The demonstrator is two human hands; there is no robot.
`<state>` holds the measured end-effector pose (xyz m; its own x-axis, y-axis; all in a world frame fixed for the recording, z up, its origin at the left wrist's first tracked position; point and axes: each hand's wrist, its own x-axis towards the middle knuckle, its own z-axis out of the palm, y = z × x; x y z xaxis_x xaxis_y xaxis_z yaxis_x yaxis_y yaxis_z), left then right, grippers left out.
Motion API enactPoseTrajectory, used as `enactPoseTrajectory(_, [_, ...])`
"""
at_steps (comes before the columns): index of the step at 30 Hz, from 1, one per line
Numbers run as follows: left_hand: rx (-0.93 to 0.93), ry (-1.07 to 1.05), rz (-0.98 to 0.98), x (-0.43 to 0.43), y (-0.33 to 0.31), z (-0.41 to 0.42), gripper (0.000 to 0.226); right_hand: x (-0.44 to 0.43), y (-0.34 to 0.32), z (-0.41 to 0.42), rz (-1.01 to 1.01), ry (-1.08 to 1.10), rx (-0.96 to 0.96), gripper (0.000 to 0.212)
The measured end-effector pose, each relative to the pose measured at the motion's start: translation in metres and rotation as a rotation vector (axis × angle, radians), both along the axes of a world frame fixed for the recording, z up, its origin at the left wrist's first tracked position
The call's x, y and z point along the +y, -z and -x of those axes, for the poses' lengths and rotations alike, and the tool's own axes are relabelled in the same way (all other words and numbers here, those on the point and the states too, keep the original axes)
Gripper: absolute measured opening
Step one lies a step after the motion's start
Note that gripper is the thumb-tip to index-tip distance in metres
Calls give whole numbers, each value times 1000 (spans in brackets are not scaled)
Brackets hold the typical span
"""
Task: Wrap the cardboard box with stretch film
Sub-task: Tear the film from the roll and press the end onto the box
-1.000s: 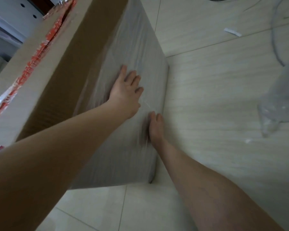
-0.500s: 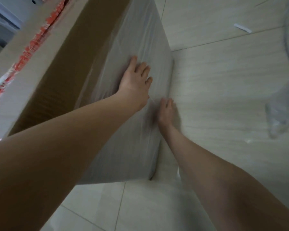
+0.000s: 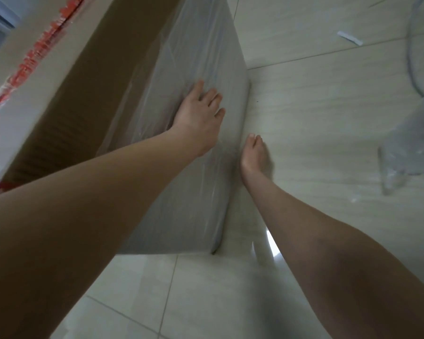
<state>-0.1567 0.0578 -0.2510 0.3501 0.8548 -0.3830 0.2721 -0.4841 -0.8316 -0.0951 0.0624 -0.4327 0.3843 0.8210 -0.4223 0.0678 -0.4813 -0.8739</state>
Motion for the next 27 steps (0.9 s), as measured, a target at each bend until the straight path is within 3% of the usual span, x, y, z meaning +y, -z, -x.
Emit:
enactPoseTrajectory(8, [-8,-39,108,-22,17,-2,52,-17,-7,-13,-72,127,-34,44])
enactPoseTrajectory(13, [-6,-64,117,-29,33,-2,53,-42,-13,8,-182,40,-31,46])
enactPoseTrajectory(18, [26,-93,85,-27,30,5,55,-75,-24,57,-220,-175,247,71])
enactPoseTrajectory(20, [99,-92,77,-24,29,9,58,-73,-26,69,-221,-190,248,96])
enactPoseTrajectory(22, [136,-82,80,-22,30,10,59,-62,-17,74,-170,-151,248,108])
enactPoseTrajectory(27, [139,-65,81,-20,34,12,57,-43,-11,66,-153,-173,259,66])
